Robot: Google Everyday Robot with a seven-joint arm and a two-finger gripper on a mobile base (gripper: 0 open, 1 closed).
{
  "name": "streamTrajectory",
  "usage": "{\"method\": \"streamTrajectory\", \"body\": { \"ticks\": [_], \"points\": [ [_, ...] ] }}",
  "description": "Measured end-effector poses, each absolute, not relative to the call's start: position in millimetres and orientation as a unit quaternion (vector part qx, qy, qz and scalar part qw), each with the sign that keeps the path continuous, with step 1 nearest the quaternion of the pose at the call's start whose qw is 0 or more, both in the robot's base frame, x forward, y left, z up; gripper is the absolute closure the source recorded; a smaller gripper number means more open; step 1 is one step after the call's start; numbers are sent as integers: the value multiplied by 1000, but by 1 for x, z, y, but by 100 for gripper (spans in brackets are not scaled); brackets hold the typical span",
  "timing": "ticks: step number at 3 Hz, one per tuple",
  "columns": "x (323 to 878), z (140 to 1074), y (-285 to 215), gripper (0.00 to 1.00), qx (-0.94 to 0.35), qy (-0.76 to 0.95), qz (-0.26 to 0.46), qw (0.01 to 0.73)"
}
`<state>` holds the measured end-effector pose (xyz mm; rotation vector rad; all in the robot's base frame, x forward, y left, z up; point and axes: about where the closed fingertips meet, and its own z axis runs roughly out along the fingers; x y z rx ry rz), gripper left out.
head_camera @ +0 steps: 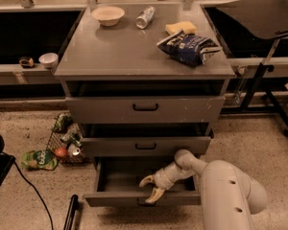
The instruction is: Open bottom drawer
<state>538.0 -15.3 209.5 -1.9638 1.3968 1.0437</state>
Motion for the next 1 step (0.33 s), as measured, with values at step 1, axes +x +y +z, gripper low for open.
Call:
{"method": "streamTrajectory", "body": {
  "ticks": [1],
  "points": [
    [535,207,-14,0,-723,507,392,258]
  ]
}}
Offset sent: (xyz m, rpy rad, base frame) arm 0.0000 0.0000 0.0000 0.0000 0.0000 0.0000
